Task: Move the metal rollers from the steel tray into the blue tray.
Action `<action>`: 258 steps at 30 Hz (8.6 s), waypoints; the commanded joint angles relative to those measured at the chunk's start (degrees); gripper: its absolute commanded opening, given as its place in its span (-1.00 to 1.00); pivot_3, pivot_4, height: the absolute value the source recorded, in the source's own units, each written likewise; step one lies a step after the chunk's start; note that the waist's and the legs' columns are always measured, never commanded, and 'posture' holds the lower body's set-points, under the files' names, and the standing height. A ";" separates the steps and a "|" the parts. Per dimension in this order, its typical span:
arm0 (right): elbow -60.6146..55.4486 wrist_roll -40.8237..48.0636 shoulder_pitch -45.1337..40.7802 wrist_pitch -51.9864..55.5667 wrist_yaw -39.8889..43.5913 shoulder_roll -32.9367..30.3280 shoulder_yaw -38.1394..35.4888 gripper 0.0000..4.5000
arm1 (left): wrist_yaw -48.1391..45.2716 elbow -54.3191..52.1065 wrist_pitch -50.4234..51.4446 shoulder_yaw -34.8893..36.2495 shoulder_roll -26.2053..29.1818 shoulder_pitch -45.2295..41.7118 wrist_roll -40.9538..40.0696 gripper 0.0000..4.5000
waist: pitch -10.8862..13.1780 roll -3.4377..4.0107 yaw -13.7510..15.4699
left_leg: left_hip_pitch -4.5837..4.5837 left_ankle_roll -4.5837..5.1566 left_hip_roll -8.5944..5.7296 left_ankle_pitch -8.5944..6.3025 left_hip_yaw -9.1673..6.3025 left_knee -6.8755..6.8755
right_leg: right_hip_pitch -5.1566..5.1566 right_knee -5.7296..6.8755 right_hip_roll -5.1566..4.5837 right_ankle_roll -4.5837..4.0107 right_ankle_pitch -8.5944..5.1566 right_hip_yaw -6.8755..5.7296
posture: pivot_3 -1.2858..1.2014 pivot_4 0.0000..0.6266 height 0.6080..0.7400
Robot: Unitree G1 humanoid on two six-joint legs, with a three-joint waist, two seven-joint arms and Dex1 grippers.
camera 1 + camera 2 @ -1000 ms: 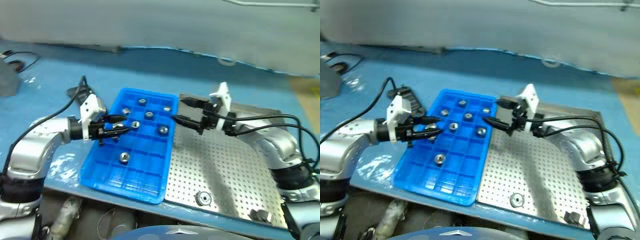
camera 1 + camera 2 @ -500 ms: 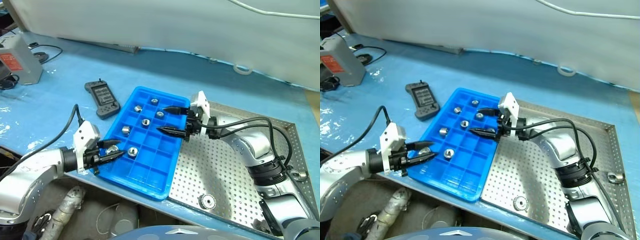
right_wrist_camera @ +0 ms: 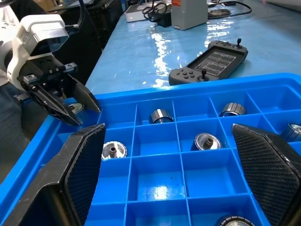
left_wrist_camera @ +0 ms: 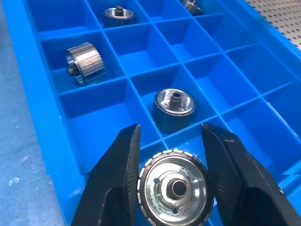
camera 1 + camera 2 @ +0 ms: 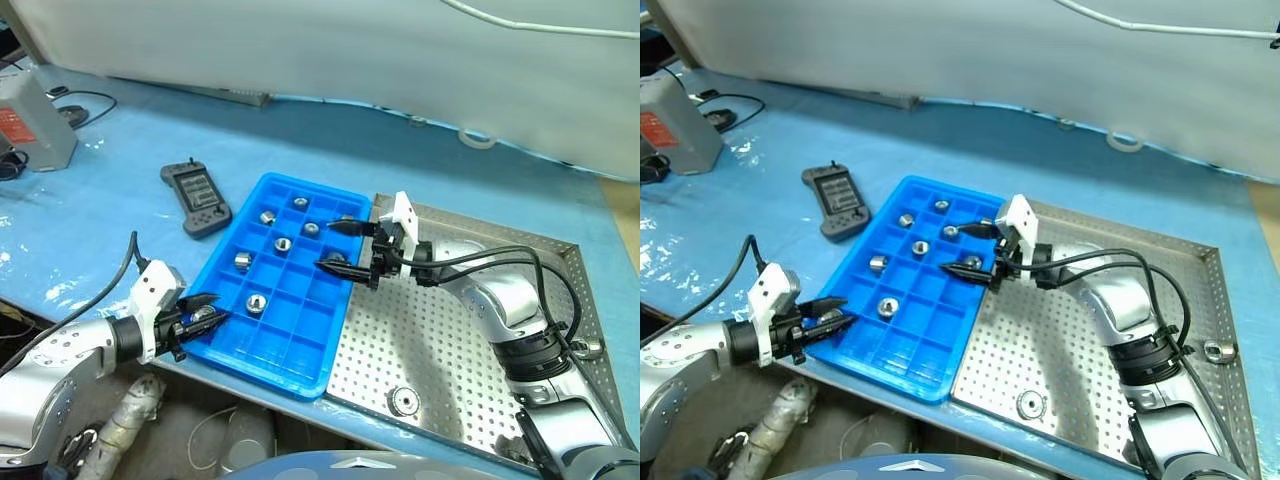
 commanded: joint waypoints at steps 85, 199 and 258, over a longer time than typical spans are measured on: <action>1.56 -9.69 37.90 -4.24 -21.47 -5.18 -44.29 1.00 | -18.82 40.04 -16.33 -23.68 -24.81 -49.26 7.69 0.99 | -0.53 0.55 -9.31 | -0.50 1.72 0.34 -0.37 2.26 0.40 | -0.21 -1.04 -0.12 0.53 0.46 1.70 | -0.22 -0.52 1.00; -5.58 4.11 37.40 1.46 -18.47 -4.68 -46.32 -0.46 | -23.13 64.01 -35.77 -23.73 -28.46 -49.82 13.40 1.00 | -0.57 0.51 -9.18 | -0.53 1.74 0.35 -0.40 2.29 0.30 | -0.26 -1.18 -0.12 0.53 0.46 1.72 | -0.23 -0.52 1.00; 9.22 -9.42 35.33 -9.53 -30.52 3.13 -40.93 0.36 | -21.60 48.14 -23.05 -21.13 -25.38 -49.60 11.00 1.00 | -0.54 0.50 -9.64 | -0.47 1.69 0.36 -0.36 2.44 0.21 | -0.30 -1.14 -0.12 0.53 0.46 1.77 | -0.25 -0.52 1.00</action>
